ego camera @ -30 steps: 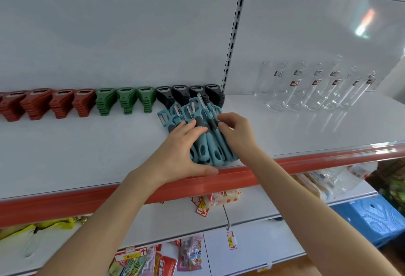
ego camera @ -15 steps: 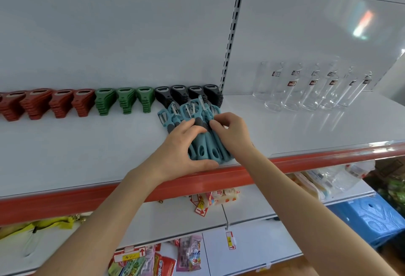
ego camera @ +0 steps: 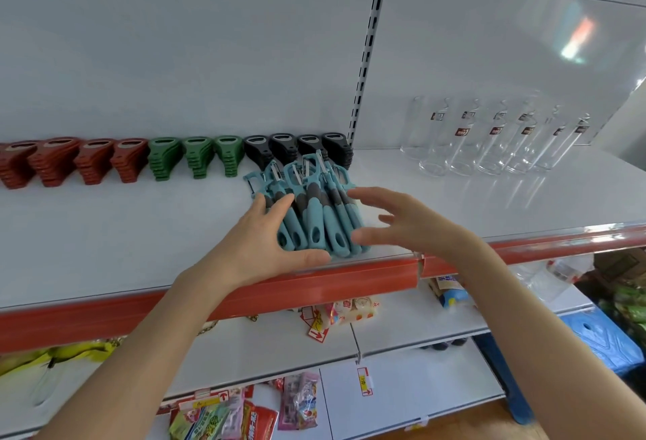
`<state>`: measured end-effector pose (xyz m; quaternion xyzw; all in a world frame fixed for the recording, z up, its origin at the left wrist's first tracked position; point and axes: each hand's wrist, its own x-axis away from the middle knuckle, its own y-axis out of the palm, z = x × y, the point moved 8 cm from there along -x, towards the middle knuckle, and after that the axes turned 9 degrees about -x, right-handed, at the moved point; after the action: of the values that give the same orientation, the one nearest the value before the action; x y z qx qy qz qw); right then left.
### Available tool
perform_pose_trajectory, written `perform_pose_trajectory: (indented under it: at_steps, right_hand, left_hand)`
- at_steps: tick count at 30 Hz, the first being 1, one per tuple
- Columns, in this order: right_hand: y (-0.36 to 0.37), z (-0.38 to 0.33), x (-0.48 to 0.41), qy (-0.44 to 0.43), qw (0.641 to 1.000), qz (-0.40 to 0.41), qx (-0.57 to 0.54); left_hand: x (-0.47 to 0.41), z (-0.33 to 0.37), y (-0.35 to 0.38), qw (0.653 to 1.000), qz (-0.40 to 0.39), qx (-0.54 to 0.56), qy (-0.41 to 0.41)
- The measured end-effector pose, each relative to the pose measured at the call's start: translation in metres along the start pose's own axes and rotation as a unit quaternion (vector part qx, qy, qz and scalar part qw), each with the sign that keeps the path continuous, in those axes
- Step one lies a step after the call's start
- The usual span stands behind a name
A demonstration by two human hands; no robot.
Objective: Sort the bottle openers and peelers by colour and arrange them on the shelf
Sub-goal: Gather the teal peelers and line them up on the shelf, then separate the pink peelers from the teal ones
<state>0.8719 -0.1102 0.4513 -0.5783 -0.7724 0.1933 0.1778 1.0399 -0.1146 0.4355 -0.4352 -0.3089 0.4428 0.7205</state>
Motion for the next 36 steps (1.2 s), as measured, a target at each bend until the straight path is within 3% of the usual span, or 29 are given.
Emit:
perform_pose_trajectory:
  at_steps: [3, 8, 13, 20, 23, 36]
  right_hand:
    - [0.009, 0.006, 0.002, 0.002, 0.998, -0.032, 0.053]
    - [0.011, 0.005, -0.003, -0.024, 0.996, 0.008, 0.083]
    - [0.011, 0.005, -0.003, -0.016, 0.994, -0.013, 0.109]
    - [-0.013, -0.015, -0.011, -0.040, 0.987, 0.059, 0.145]
    - [-0.013, -0.026, -0.021, -0.052, 0.983, 0.081, 0.160]
    - [0.069, -0.092, -0.064, -0.117, 0.971, 0.006, 0.210]
  left_hand:
    - [0.000, 0.000, -0.002, 1.000, -0.003, 0.002, 0.015]
    - [-0.006, -0.007, 0.002, 1.000, -0.021, 0.010, 0.010]
    - [-0.005, -0.006, 0.000, 1.000, -0.010, 0.000, 0.020]
    - [0.018, 0.005, -0.033, 0.984, 0.157, -0.050, 0.062]
    - [0.032, 0.007, -0.040, 0.978, 0.190, -0.063, 0.062]
    - [0.112, -0.053, -0.060, 0.963, 0.200, -0.166, -0.068]
